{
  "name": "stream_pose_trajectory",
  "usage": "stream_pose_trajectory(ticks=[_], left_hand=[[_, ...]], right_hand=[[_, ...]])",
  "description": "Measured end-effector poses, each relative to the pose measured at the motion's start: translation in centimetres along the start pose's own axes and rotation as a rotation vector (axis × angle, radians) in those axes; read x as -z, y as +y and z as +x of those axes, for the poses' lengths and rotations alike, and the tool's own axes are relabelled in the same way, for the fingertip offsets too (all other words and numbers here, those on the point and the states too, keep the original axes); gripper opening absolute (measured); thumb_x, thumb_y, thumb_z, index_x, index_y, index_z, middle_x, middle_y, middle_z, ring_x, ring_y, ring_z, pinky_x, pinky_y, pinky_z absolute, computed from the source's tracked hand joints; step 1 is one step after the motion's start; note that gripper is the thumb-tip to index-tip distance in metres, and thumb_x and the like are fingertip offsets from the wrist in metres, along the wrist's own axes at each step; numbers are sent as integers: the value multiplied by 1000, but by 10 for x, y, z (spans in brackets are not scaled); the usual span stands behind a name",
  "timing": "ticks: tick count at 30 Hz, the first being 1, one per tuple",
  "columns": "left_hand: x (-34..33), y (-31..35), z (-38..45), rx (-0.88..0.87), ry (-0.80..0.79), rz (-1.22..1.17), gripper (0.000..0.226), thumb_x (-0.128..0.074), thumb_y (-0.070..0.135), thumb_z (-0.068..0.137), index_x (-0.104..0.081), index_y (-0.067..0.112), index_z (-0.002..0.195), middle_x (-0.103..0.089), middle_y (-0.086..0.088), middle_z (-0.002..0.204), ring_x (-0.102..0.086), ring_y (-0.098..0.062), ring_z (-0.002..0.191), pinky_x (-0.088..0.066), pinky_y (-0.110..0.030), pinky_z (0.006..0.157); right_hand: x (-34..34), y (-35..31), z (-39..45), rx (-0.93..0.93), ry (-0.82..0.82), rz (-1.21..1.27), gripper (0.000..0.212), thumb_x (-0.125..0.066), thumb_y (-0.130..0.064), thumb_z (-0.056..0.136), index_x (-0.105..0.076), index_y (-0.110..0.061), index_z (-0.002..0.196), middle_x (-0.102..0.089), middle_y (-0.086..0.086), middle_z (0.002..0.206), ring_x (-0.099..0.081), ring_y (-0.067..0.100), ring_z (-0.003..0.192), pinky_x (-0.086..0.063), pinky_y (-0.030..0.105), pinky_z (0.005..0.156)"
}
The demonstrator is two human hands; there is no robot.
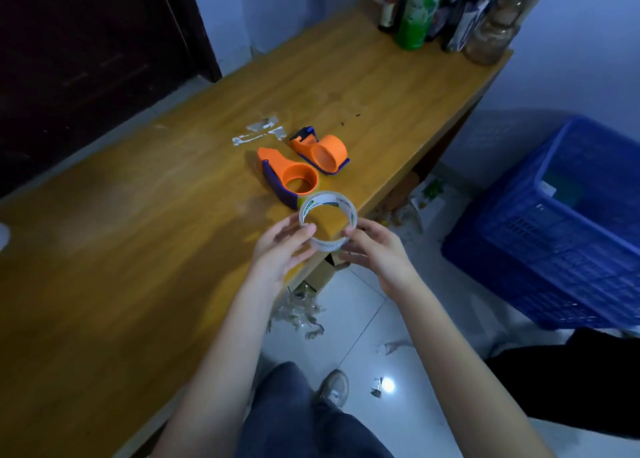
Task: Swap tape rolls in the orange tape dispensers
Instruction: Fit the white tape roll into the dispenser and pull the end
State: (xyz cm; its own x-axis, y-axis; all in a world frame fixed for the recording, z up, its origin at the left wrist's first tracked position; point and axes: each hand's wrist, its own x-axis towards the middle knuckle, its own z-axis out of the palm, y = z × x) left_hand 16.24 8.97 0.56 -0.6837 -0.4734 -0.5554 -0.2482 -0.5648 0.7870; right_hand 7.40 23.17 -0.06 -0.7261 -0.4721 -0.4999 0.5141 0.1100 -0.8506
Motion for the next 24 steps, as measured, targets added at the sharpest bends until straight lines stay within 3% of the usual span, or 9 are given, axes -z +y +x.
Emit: stream_pose_trajectory(ticks=[7,9,12,15,18,22,24], left_hand=[[-42,7,30,15,14,23,25,-69,3,80,-64,17,100,-69,-9,103,-68,-25,94,-58,-33,78],[-54,12,44,6,18,9,33,-70,3,80,-63,12,111,-68,-10,103,-68,-25,94,-59,-35,80],[-68,20,72,4,24,-35,44,-70,5,79,-58,8,121,-67,-13,112,-68,-29,98,-58,-40,81],[-83,33,99,-19,9,-85,26,-68,7,80,-65,16,104,-67,-13,114,-67,-30,100,-58,-41,83],[-97,44,118,-47,-4,-102,25,-67,8,81,-64,18,104,-69,-11,110,-68,-26,96,-58,-38,82],[-112,57,137,-46,60,-128,35,-68,8,82,-60,13,116,-66,-14,115,-66,-30,102,-56,-42,87],[-117,59,142,-43,97,-138,40,-67,8,83,-59,10,121,-66,-14,114,-67,-28,96,-58,-38,83]], right_hand=[[37,-26,37,-23,-42,5,41,-66,-20,86,-58,-3,122,-68,9,93,-68,14,73,-56,23,63],[44,-35,53,-26,-48,15,42,-67,-21,85,-58,-4,122,-68,7,92,-69,14,73,-58,26,67],[53,-54,82,-37,-54,11,41,-66,-20,86,-58,-5,123,-67,8,92,-69,17,77,-59,26,67],[60,-80,109,-55,-59,27,38,-63,-17,89,-57,-4,123,-63,12,100,-66,23,84,-59,23,64],[69,-102,132,-63,-88,3,37,-60,-15,91,-55,-2,125,-60,16,107,-63,27,89,-57,19,55],[75,-124,164,-73,-152,-46,34,-60,-14,90,-57,-3,123,-60,15,104,-63,24,87,-61,27,70],[76,-131,177,-98,-164,-73,35,-60,-15,90,-57,-2,123,-61,15,104,-64,20,81,-61,29,74]])
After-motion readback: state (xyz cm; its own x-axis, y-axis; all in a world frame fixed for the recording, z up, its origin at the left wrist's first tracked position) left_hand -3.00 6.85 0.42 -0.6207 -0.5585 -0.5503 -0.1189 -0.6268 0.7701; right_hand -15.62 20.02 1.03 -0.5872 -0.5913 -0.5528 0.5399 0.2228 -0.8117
